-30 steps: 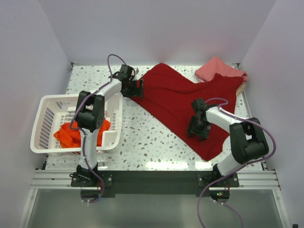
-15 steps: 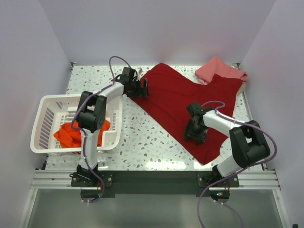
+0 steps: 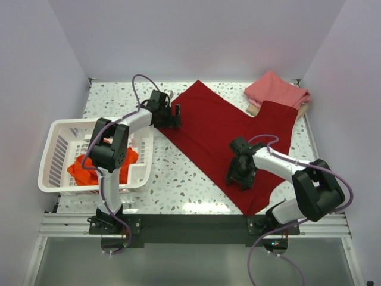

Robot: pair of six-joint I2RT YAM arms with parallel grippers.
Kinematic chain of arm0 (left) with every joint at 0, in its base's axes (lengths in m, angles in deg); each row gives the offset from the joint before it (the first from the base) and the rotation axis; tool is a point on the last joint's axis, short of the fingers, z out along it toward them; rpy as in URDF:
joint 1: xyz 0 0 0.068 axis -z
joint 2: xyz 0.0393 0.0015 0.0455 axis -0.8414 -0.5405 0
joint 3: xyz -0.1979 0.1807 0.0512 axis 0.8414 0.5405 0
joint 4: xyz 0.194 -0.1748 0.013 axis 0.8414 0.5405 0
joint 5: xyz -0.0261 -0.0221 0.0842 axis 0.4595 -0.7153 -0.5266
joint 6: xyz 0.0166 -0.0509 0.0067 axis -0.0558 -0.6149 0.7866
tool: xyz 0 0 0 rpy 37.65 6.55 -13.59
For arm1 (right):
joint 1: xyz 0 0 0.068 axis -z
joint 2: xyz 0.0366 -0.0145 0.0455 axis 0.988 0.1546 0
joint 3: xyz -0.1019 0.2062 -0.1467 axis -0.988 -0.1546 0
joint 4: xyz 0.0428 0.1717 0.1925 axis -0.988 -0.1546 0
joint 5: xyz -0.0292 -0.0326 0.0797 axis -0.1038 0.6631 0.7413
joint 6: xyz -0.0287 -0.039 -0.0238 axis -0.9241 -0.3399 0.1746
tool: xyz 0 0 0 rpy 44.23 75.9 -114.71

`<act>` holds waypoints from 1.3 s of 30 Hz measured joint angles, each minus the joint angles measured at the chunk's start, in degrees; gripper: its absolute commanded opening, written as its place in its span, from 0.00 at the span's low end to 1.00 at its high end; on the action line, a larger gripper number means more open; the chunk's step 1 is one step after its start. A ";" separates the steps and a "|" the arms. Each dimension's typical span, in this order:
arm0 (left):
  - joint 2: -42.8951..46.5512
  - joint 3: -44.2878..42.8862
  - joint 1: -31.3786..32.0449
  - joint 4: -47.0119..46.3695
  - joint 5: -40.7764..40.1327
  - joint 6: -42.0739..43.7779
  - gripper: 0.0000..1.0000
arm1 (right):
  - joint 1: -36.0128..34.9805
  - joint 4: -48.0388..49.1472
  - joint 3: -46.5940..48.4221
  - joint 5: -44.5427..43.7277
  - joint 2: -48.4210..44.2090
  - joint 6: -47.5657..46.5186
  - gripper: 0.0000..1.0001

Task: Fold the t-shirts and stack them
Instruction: Fold the tshirt

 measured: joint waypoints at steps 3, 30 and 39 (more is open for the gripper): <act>0.15 0.07 0.13 0.57 -1.31 0.00 0.90 | -1.60 0.04 -0.90 1.25 -1.14 1.64 0.63; -10.03 -16.39 1.57 2.69 7.17 -2.32 0.91 | 14.23 -5.60 16.33 -9.79 1.88 -7.26 0.82; -11.23 -16.09 1.53 -0.24 8.83 -2.47 0.91 | 15.04 -0.22 8.79 -9.81 4.94 -6.64 0.81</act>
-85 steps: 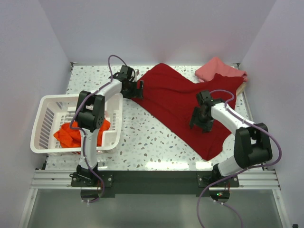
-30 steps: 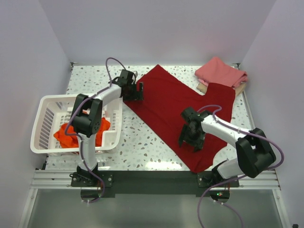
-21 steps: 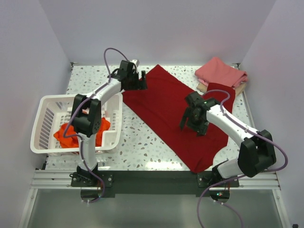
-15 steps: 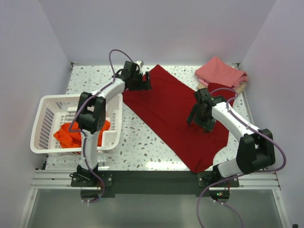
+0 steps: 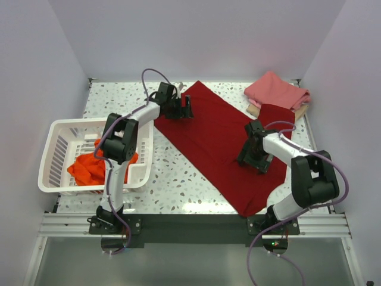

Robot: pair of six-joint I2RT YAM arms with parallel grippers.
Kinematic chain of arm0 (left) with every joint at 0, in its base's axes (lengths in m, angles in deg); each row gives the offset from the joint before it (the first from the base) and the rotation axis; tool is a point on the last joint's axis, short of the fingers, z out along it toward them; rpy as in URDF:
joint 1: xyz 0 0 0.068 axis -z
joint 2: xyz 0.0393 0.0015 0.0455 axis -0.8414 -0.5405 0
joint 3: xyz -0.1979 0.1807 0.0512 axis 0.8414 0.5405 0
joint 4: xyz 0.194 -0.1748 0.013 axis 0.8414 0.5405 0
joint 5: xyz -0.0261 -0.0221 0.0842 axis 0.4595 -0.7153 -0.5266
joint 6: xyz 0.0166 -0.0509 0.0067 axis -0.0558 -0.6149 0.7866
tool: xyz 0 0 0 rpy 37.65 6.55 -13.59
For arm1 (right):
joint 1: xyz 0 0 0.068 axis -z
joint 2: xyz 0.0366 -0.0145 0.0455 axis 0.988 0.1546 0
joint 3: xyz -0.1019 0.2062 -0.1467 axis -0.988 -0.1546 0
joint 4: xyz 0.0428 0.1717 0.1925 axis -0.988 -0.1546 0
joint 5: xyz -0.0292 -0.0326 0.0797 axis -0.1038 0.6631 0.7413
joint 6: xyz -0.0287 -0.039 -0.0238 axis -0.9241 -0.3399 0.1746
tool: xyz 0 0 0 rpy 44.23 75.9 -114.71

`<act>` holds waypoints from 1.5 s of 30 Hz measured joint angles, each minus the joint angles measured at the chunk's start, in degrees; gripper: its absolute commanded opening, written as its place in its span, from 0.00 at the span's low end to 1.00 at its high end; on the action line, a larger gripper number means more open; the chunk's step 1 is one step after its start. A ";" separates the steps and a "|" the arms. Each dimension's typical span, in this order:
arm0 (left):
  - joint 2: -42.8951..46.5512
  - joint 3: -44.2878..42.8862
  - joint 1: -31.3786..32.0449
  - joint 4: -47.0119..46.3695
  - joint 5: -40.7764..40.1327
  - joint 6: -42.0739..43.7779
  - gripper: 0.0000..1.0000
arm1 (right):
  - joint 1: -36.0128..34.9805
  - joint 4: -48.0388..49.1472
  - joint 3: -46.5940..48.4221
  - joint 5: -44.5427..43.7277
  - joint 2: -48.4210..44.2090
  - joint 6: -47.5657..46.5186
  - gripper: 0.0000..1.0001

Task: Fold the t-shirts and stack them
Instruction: Fold the tshirt

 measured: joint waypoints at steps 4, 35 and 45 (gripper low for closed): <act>0.07 0.57 0.00 -0.96 -0.35 0.31 0.92 | 0.13 0.96 -2.05 1.20 1.22 1.62 0.80; 4.81 4.61 -0.59 4.87 -7.50 3.04 0.93 | -7.45 -6.14 -7.82 4.04 -11.02 11.89 0.80; 8.11 1.05 -1.16 6.64 -7.69 1.84 0.94 | -0.11 -12.66 17.35 -0.61 -4.22 3.21 0.82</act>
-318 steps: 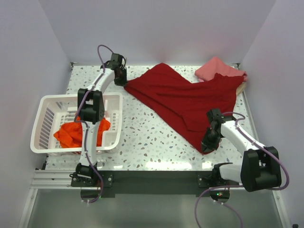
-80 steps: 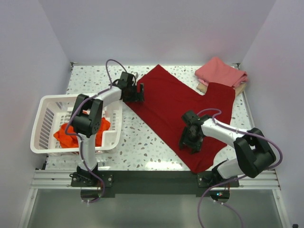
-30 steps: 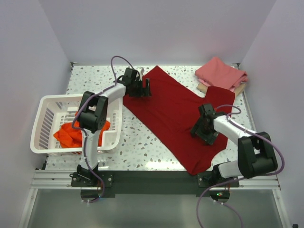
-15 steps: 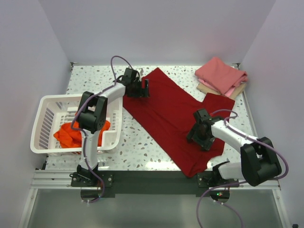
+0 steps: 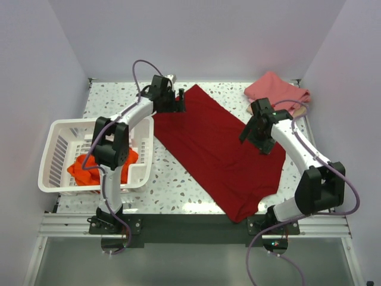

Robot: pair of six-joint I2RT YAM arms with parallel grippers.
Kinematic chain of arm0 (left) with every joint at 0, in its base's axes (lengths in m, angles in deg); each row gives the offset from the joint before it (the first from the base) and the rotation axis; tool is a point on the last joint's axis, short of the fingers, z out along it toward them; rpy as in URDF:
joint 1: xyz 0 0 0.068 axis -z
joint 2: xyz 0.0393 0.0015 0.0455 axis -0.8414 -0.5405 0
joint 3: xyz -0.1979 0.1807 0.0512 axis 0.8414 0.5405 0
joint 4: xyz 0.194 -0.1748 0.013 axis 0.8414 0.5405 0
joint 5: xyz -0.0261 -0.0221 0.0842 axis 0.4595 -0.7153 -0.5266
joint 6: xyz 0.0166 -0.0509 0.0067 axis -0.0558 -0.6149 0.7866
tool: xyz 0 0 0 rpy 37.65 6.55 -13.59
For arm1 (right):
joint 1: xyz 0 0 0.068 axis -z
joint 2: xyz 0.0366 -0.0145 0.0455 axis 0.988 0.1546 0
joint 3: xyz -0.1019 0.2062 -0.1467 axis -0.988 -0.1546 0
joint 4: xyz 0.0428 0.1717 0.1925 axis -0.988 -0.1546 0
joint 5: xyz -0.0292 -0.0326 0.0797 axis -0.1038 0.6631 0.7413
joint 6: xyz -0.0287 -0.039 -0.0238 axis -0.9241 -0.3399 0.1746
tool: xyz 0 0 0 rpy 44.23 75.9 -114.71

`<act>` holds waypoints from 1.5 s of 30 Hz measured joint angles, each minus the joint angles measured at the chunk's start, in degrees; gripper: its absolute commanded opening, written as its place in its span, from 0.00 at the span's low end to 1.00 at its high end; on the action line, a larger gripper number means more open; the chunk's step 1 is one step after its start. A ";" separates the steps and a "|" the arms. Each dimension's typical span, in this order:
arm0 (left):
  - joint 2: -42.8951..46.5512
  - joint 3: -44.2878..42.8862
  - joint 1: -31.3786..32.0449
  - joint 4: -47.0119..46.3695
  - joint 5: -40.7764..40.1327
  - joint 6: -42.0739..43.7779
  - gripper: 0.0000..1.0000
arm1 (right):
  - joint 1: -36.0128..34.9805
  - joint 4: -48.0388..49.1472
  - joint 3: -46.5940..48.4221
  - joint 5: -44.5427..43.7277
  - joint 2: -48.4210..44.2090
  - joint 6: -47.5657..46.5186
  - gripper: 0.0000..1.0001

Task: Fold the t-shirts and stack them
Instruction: Fold the tshirt

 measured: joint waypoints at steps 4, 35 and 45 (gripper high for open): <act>2.05 -1.70 0.35 -0.02 -0.02 -0.81 0.94 | 7.69 0.46 4.68 0.79 5.16 -5.49 0.81; 0.26 -5.95 0.81 2.51 -2.38 -3.54 0.94 | 34.95 26.62 9.81 6.69 22.29 -17.66 0.75; -0.11 -5.99 0.81 3.67 -3.04 -5.14 0.94 | 36.02 31.26 9.62 7.15 28.70 -18.93 0.69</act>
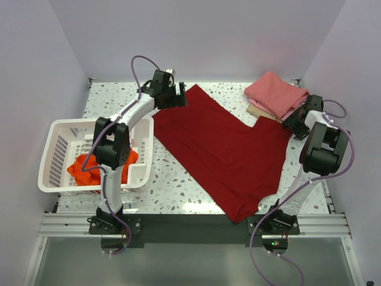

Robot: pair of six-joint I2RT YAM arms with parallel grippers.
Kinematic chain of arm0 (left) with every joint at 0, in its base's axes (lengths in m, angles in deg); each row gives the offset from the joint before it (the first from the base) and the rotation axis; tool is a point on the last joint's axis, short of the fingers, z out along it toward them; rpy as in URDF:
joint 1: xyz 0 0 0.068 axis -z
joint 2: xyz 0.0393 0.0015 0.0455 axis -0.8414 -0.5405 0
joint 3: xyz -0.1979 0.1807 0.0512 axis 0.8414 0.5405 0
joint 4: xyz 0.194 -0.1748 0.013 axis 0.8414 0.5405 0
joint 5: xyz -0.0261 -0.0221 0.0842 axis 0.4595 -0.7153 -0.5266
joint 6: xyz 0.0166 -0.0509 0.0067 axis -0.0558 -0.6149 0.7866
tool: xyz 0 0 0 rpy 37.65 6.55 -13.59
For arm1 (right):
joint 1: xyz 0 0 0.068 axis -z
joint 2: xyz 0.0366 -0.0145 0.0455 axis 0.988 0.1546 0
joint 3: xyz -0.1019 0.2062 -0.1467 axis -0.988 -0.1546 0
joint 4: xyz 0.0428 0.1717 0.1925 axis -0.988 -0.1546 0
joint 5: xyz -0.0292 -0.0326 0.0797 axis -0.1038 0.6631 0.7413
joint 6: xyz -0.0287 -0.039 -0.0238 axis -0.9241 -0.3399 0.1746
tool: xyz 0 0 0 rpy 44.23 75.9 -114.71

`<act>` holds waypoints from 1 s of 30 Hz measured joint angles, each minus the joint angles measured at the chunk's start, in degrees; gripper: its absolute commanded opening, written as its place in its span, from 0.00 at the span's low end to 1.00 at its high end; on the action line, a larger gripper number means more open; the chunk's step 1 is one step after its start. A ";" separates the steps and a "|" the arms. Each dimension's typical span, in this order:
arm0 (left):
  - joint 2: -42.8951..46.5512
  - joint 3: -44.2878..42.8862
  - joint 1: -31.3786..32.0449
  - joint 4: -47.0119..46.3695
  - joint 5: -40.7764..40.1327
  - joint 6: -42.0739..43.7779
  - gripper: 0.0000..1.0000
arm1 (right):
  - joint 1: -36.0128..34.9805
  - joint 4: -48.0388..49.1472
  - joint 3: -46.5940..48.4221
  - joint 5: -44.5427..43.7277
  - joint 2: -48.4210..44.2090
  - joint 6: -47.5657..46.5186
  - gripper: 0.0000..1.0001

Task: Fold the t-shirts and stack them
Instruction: Fold the tshirt

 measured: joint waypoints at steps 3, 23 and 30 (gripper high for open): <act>0.00 0.33 0.00 0.09 -0.24 -0.85 0.94 | 0.68 0.76 0.00 0.57 1.09 -0.39 0.67; -0.04 1.53 0.00 0.85 -1.51 -2.34 0.94 | 2.14 6.80 -4.74 3.02 -1.95 -2.03 0.22; -0.04 3.78 0.00 0.28 -1.38 -2.36 0.94 | 2.38 5.84 -7.04 3.93 -6.38 -2.49 0.17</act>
